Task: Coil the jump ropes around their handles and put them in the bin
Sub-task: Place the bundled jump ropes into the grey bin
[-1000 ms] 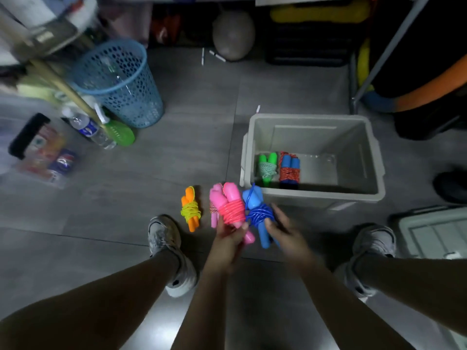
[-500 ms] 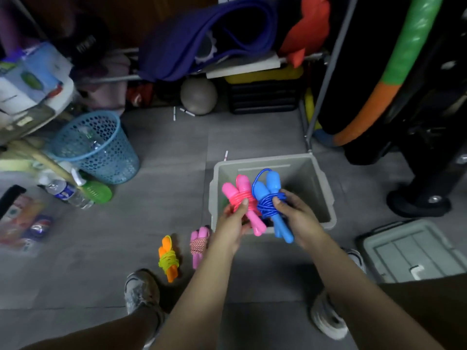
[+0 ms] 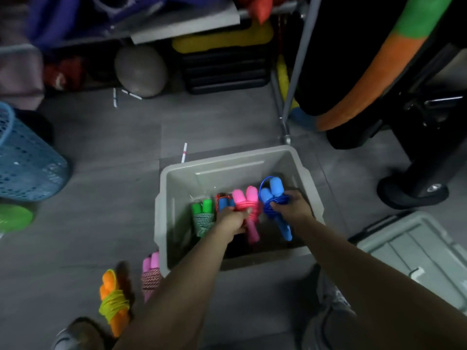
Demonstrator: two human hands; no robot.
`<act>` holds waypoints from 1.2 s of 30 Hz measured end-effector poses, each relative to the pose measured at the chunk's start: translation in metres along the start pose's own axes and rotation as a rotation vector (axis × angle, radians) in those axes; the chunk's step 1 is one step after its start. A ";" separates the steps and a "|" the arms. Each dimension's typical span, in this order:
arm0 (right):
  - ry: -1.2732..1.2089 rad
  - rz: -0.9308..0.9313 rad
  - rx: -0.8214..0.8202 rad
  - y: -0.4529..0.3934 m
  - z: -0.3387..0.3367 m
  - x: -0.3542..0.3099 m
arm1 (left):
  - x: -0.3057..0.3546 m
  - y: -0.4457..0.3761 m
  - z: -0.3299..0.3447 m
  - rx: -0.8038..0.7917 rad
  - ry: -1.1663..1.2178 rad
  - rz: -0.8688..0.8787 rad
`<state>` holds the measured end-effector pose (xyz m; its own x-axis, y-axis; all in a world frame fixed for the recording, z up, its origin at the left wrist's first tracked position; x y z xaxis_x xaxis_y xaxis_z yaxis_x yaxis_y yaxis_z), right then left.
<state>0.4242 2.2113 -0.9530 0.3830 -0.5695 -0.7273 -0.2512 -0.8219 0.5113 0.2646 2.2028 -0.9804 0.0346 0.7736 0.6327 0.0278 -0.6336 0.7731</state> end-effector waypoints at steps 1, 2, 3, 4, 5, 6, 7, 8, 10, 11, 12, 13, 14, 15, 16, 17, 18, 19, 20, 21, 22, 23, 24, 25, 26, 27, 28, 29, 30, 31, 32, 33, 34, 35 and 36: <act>0.043 0.015 -0.002 -0.007 0.005 0.004 | -0.005 -0.011 0.003 0.023 -0.040 -0.003; 0.084 0.033 -0.001 -0.012 0.010 0.007 | -0.009 -0.021 0.006 0.050 -0.108 0.004; 0.117 0.055 0.007 -0.018 0.014 0.010 | -0.012 -0.029 0.009 0.075 -0.208 0.014; 0.148 0.069 0.019 -0.022 0.019 0.012 | -0.012 -0.032 0.010 0.101 -0.325 0.023; 0.184 0.084 0.025 -0.025 0.023 0.014 | -0.012 -0.035 0.011 0.124 -0.428 0.036; 0.224 0.099 0.022 -0.028 0.026 0.016 | -0.013 -0.037 0.010 0.143 -0.514 0.044; 0.259 0.116 0.010 -0.031 0.030 0.019 | -0.013 -0.041 0.009 0.152 -0.581 0.057; 0.283 0.130 -0.009 -0.033 0.033 0.021 | -0.013 -0.043 0.008 0.167 -0.621 0.067; 0.311 0.142 -0.049 -0.038 0.039 0.027 | -0.013 -0.046 0.005 0.186 -0.670 0.104; 0.330 0.145 -0.057 -0.040 0.041 0.028 | -0.013 -0.048 0.005 0.195 -0.678 0.130; 0.355 0.150 -0.060 -0.043 0.043 0.029 | -0.012 -0.048 0.005 0.197 -0.672 0.153; 0.382 0.151 -0.063 -0.045 0.044 0.030 | -0.011 -0.047 0.005 0.196 -0.683 0.170; 0.405 0.154 -0.076 -0.048 0.045 0.030 | -0.010 -0.045 0.007 0.195 -0.695 0.182; 0.423 0.160 -0.092 -0.050 0.046 0.031 | -0.007 -0.042 0.009 0.197 -0.701 0.206; 0.447 0.166 -0.112 -0.052 0.047 0.031 | -0.006 -0.040 0.010 0.192 -0.686 0.227; 0.475 0.167 -0.135 -0.054 0.046 0.030 | -0.005 -0.039 0.012 0.177 -0.665 0.227; 0.496 0.175 -0.162 -0.055 0.045 0.031 | -0.005 -0.038 0.012 0.164 -0.657 0.222; 0.502 0.182 -0.195 -0.055 0.045 0.030 | -0.005 -0.037 0.012 0.157 -0.663 0.233; 0.515 0.178 -0.222 -0.055 0.044 0.031 | -0.006 -0.036 0.013 0.151 -0.667 0.231; 0.534 0.168 -0.256 -0.054 0.044 0.031 | -0.006 -0.036 0.012 0.152 -0.657 0.222; 0.526 0.163 -0.285 -0.054 0.044 0.031 | -0.006 -0.037 0.011 0.157 -0.647 0.217; 0.488 0.159 -0.294 -0.052 0.044 0.031 | -0.005 -0.034 0.009 0.154 -0.661 0.207; 0.450 0.148 -0.285 -0.050 0.042 0.029 | -0.004 -0.031 0.007 0.154 -0.673 0.207; 0.426 0.141 -0.281 -0.047 0.041 0.028 | -0.004 -0.029 0.005 0.159 -0.685 0.210; 0.426 0.137 -0.283 -0.043 0.039 0.026 | -0.004 -0.028 0.002 0.178 -0.695 0.212; 0.443 0.131 -0.287 -0.039 0.038 0.024 | -0.004 -0.025 -0.001 0.204 -0.707 0.210; 0.480 0.111 -0.277 -0.031 0.036 0.019 | -0.003 -0.018 -0.003 0.227 -0.710 0.210; 0.523 0.073 -0.261 -0.023 0.035 0.014 | -0.002 -0.011 -0.006 0.254 -0.702 0.226; 0.548 0.019 -0.248 -0.012 0.034 0.006 | -0.001 -0.001 -0.010 0.282 -0.679 0.254; 0.558 -0.056 -0.251 0.003 0.035 -0.003 | 0.001 0.012 -0.014 0.312 -0.639 0.299; 0.552 -0.146 -0.260 0.021 0.039 -0.011 | 0.000 0.024 -0.020 0.346 -0.585 0.346; 0.548 -0.250 -0.270 0.040 0.044 -0.018 | -0.002 0.040 -0.026 0.381 -0.523 0.390; 0.522 -0.337 -0.263 0.059 0.050 -0.023 | -0.007 0.057 -0.033 0.423 -0.462 0.424; 0.471 -0.399 -0.244 0.076 0.056 -0.025 | -0.012 0.073 -0.041 0.479 -0.417 0.460; 0.413 -0.438 -0.221 0.093 0.063 -0.026 | -0.020 0.087 -0.050 0.549 -0.376 0.496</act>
<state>0.3351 2.1485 -0.9151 0.7302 -0.0936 -0.6767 0.1787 -0.9299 0.3214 0.2161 2.1325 -0.9234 0.5001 0.4102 0.7626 0.4016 -0.8901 0.2154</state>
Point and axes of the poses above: each hand's wrist, its own y-axis away from the middle knuckle, its own z-axis out of the palm, x = y × z, the point moved 2 cm from there along -y, towards the middle knuckle
